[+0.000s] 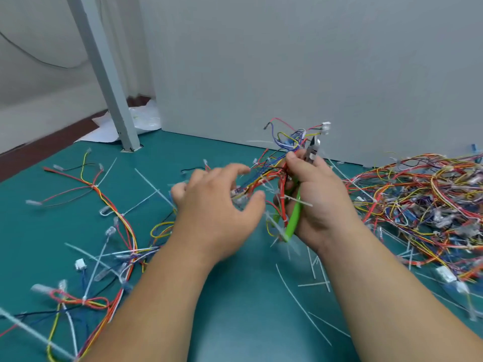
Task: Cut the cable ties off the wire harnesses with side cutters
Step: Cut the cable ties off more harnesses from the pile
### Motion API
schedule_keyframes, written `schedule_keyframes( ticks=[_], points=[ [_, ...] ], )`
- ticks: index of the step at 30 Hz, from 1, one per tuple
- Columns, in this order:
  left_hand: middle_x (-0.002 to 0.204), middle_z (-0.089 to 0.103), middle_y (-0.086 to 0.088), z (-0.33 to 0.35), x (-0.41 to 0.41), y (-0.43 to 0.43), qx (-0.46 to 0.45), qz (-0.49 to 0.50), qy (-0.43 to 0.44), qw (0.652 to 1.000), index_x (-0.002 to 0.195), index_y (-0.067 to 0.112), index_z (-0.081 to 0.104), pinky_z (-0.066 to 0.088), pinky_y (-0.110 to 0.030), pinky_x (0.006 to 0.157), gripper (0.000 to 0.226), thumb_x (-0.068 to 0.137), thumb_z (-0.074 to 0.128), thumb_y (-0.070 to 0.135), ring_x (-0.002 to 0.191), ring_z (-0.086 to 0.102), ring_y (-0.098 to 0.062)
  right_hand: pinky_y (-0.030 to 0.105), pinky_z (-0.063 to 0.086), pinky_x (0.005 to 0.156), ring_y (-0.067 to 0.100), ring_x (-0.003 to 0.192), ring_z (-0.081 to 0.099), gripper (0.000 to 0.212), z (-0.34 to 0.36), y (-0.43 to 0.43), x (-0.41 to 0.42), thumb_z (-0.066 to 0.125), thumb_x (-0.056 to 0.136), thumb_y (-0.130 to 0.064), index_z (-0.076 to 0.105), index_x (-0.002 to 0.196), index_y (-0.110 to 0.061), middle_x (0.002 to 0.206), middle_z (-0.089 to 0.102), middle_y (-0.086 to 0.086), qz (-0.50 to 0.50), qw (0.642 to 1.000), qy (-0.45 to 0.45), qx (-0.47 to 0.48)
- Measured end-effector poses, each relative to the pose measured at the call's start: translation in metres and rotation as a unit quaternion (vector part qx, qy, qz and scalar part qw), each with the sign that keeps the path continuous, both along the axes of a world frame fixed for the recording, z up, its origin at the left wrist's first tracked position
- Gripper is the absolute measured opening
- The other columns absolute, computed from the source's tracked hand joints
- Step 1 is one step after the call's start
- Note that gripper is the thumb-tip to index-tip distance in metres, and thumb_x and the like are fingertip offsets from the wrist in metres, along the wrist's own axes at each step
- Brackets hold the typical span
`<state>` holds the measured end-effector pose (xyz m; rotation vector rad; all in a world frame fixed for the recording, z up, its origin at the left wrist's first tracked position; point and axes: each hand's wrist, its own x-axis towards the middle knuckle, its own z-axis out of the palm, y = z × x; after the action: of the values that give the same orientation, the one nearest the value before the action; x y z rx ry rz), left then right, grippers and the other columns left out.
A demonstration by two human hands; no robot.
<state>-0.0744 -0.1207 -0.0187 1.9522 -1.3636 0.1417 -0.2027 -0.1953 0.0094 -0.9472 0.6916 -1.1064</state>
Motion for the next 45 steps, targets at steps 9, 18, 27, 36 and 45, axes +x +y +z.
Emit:
schedule_keyframes(
  ticks=[9,18,27,36,45],
  points=[
    [0.092,0.051,0.015,-0.007,0.012,-0.004,-0.063,0.07,0.033,0.995,0.086,0.041,0.068,0.016,-0.033,0.075,0.013,0.079,0.078,0.044,0.097,0.045,-0.014,0.03,0.038,0.068,0.007,0.061,0.044,0.018,-0.035,0.003,-0.004,0.073,0.094,-0.022,0.061,0.08,-0.023,0.064,0.052,-0.016,-0.095,0.978,0.155,-0.106],
    [0.124,0.055,0.013,-0.008,0.02,-0.002,-0.031,0.189,0.015,0.981,0.106,0.037,0.063,0.027,-0.045,0.091,0.011,0.096,0.059,0.038,0.119,0.039,-0.025,0.037,0.045,0.075,0.022,0.075,0.048,0.013,-0.024,-0.004,-0.016,0.062,0.099,-0.011,0.061,0.098,-0.023,0.087,0.055,0.006,-0.054,0.997,-0.036,-0.052],
    [0.092,0.07,0.012,-0.012,0.017,-0.007,-0.056,0.022,0.027,0.998,0.106,0.036,0.075,0.042,-0.029,0.074,0.016,0.091,0.069,0.036,0.088,0.061,-0.016,0.035,0.041,0.066,0.012,0.07,0.056,0.016,-0.013,-0.008,-0.032,0.059,0.098,-0.014,0.066,0.089,-0.026,0.082,0.067,-0.005,-0.002,0.993,-0.092,-0.072],
    [0.081,0.069,0.007,-0.017,0.097,-0.006,-0.314,0.208,0.373,0.848,0.099,0.014,0.073,0.057,-0.029,0.077,0.023,0.095,0.06,0.033,0.072,0.062,-0.006,0.029,0.051,0.06,0.007,0.062,0.057,0.019,-0.007,-0.013,-0.038,0.057,0.103,-0.014,0.058,0.09,-0.027,0.075,0.061,-0.009,-0.106,0.981,-0.164,-0.008],
    [0.153,0.038,0.006,-0.006,0.016,-0.005,-0.018,0.061,-0.02,0.998,0.139,0.045,0.051,0.033,-0.053,0.105,0.063,0.081,0.051,0.069,0.136,0.033,-0.028,0.027,0.039,0.051,0.009,0.056,0.05,0.015,-0.012,-0.009,-0.033,0.059,0.102,-0.018,0.059,0.091,-0.028,0.069,0.057,-0.009,-0.043,0.996,-0.067,-0.028]
  ],
)
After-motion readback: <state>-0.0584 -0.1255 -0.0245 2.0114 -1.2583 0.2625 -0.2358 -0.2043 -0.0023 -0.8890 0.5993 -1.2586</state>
